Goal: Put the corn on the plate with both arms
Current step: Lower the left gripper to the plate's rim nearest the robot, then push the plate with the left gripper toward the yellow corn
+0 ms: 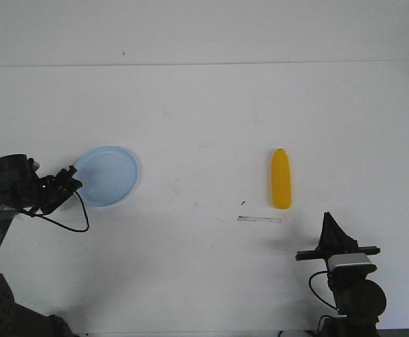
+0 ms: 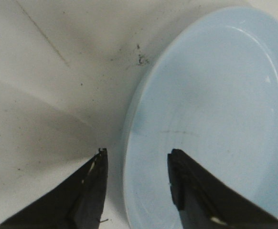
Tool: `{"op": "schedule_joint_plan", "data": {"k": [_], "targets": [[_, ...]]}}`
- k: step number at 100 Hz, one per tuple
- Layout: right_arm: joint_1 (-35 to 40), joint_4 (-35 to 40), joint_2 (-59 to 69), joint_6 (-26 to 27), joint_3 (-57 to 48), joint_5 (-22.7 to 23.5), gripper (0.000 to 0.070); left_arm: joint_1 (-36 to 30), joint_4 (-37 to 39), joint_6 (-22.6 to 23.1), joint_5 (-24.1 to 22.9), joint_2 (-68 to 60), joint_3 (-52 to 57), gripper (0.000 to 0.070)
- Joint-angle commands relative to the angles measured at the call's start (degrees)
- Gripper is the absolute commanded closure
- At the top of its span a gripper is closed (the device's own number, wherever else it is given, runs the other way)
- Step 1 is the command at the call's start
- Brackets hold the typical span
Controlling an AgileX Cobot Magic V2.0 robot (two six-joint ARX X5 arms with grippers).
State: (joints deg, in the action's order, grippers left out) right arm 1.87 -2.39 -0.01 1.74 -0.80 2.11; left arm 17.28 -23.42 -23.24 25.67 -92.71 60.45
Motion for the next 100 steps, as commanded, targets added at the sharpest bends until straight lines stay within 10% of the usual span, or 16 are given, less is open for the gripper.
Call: {"op": "schedule_joint_plan", "data": {"k": [1, 21, 37, 100], "targets": [[0.09, -0.61, 0.07, -0.11, 0.07, -0.04, 0.0685, -0.13, -0.09, 0.7, 0.33, -1.64, 1.07, 0.0455], [0.09, -0.61, 0.07, -0.11, 0.07, -0.04, 0.0685, -0.9, -0.07, 0.7, 0.33, -2.05, 1.07, 0.047], [0.09, -0.61, 0.07, -0.11, 0.07, -0.04, 0.0685, -1.18, -0.04, 0.72, 0.28, -2.05, 1.07, 0.0617], [0.09, -0.61, 0.07, -0.11, 0.07, -0.04, 0.0685, -1.18, -0.02, 1.75, -1.42, -2.14, 0.96, 0.07]]}}
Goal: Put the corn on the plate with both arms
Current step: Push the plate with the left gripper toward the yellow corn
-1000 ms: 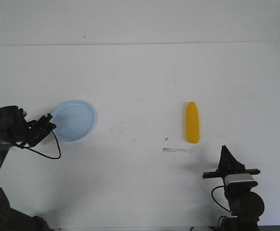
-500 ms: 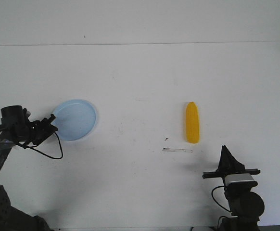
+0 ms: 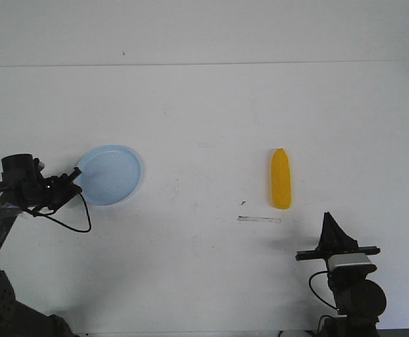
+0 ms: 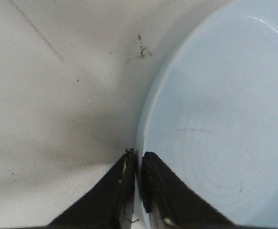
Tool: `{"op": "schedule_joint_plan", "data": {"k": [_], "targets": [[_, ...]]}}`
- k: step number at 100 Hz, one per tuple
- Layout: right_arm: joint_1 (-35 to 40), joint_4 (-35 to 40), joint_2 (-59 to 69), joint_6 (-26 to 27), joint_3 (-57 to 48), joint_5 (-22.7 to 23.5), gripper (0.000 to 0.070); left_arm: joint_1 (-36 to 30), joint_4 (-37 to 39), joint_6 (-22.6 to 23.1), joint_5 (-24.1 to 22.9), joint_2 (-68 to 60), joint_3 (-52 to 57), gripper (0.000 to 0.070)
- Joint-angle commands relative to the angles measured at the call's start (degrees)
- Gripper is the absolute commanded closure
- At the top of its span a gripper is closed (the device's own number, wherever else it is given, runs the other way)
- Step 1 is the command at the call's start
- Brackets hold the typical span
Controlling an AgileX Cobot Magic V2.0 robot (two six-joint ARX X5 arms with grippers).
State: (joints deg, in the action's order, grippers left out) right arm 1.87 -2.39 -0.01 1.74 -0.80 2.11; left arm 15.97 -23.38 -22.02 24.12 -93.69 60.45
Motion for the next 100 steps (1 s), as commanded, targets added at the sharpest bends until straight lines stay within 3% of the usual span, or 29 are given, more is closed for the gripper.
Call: {"op": "schedule_joint_plan", "data": {"k": [1, 38, 64, 84, 100], "targets": [[0.09, -0.61, 0.07, -0.11, 0.07, -0.04, 0.0685, 0.13, -0.07, 0.52, 0.15, -1.16, 0.96, 0.07], [0.09, -0.61, 0.07, -0.11, 0.07, -0.04, 0.0685, -0.46, -0.61, -0.26, 0.44, 2.97, 0.98, 0.07], [0.09, -0.61, 0.07, -0.11, 0.07, -0.07, 0.0685, -3.1, -0.57, -1.66, 3.41, 6.34, 0.98, 0.07], [0.09, -0.61, 0.07, -0.11, 0.07, -0.04, 0.0685, -11.91, -0.2, -1.66, 2.54, 6.34, 0.98, 0.0699], [0.09, -0.61, 0.07, -0.11, 0.07, -0.04, 0.0685, -21.73, 0.98, -1.68, -2.58, 6.29, 0.98, 0.0699]]}}
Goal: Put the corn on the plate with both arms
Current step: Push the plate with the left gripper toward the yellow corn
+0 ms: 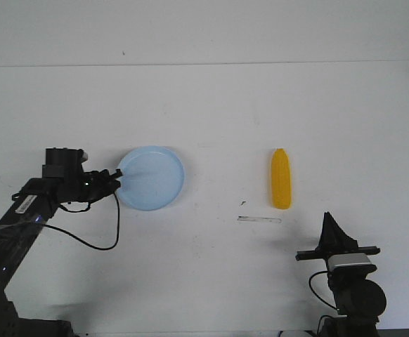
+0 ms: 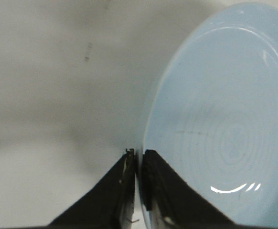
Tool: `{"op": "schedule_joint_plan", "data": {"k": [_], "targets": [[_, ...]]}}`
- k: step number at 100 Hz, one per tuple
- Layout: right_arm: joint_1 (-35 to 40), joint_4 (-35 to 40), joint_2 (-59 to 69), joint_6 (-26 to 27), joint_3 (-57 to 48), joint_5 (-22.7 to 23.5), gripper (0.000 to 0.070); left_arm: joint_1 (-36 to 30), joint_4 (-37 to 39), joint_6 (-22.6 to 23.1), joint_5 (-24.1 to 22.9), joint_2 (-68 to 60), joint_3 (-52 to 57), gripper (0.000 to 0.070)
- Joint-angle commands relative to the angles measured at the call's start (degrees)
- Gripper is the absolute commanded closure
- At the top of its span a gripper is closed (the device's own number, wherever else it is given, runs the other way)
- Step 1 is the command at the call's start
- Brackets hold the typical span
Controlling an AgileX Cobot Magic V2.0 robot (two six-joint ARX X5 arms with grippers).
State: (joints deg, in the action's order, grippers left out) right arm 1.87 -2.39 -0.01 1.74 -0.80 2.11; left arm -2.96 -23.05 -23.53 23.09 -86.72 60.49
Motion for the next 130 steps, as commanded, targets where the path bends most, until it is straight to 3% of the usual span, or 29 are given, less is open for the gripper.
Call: {"op": "schedule_joint_plan", "data": {"k": [1, 21, 37, 120, 130], "targets": [[0.09, -0.61, 0.07, -0.11, 0.07, -0.04, 0.0685, -3.37, 0.79, -0.17, -1.86, -0.7, 0.94, 0.0699], [0.09, -0.61, 0.07, -0.11, 0.09, -0.04, 0.0685, -12.57, 4.39, -3.32, -3.8, -2.08, 0.92, 0.0699], [0.09, -0.61, 0.07, -0.11, 0.07, -0.04, 0.0685, -15.63, 6.71, -5.7, -3.78, -5.03, 0.94, 0.0699], [0.09, -0.61, 0.07, -0.11, 0.07, -0.04, 0.0685, -19.37, 10.99, -5.62, -3.76, -8.04, 0.94, 0.0691], [0.09, -0.61, 0.07, -0.11, 0.07, -0.04, 0.0685, -19.69, 11.19, -5.62, -3.76, -8.04, 0.94, 0.0646]]}}
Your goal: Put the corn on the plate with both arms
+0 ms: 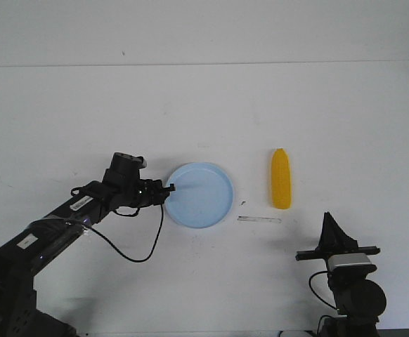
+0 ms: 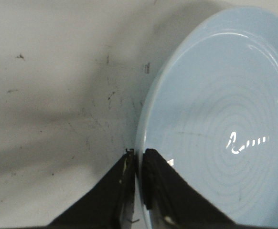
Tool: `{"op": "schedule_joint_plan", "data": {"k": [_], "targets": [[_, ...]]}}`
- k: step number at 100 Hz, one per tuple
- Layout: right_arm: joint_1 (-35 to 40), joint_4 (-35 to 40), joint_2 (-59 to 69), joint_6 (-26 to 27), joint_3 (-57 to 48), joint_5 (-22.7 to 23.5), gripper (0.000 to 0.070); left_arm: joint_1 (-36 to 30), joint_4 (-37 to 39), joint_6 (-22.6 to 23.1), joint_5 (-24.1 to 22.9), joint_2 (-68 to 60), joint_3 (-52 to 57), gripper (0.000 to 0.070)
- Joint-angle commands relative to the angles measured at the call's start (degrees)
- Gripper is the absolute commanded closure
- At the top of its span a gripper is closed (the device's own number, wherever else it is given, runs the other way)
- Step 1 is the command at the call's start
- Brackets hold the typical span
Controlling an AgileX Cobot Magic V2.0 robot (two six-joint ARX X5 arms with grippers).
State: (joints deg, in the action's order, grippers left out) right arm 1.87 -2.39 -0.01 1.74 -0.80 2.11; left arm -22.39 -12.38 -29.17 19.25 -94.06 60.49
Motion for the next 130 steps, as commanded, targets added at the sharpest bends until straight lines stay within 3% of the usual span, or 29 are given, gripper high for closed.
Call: {"op": "schedule_joint_plan", "data": {"k": [1, 6, 22, 32, 38, 68, 87, 99, 105, 130], "targets": [[0.09, -0.63, 0.07, -0.11, 0.07, -0.04, 0.0685, -0.31, 0.52, 0.02, 0.09, -0.7, 0.94, 0.0641], [0.09, -0.61, 0.07, -0.11, 0.07, -0.04, 0.0685, -0.57, 0.52, 0.02, 0.09, -0.7, 0.94, 0.0606], [0.09, -0.61, 0.07, -0.11, 0.07, -0.04, 0.0685, -1.31, 0.52, 0.02, 0.09, -0.7, 0.94, 0.06], [0.09, -0.61, 0.07, -0.11, 0.07, -0.04, 0.0685, -1.62, 0.48, 0.02, 0.09, -0.7, 0.94, 0.0485], [0.09, -0.61, 0.07, -0.11, 0.07, -0.07, 0.0685, -1.84, 0.42, 0.02, 0.09, -0.57, 0.94, 0.0458], [0.09, -0.61, 0.07, -0.11, 0.07, -0.04, 0.0685, -1.44, -0.72, 1.55, 0.04, 4.39, 0.94, 0.0455], [0.09, -0.61, 0.07, -0.11, 0.07, -0.04, 0.0685, -0.37, -0.7, 4.98, -0.2, 9.55, 0.92, 0.0466], [0.09, -0.61, 0.07, -0.11, 0.07, -0.04, 0.0685, 1.18, -0.63, 9.03, -2.51, 13.33, 0.81, 0.0632], [0.09, -0.61, 0.07, -0.11, 0.07, -0.04, 0.0685, 2.01, 0.02, 11.34, -5.25, 15.32, 0.39, 0.0665], [0.09, -0.61, 0.07, -0.11, 0.07, -0.04, 0.0685, 5.01, 12.81, 21.49, -10.73, 26.05, -8.94, 0.0664]]}}
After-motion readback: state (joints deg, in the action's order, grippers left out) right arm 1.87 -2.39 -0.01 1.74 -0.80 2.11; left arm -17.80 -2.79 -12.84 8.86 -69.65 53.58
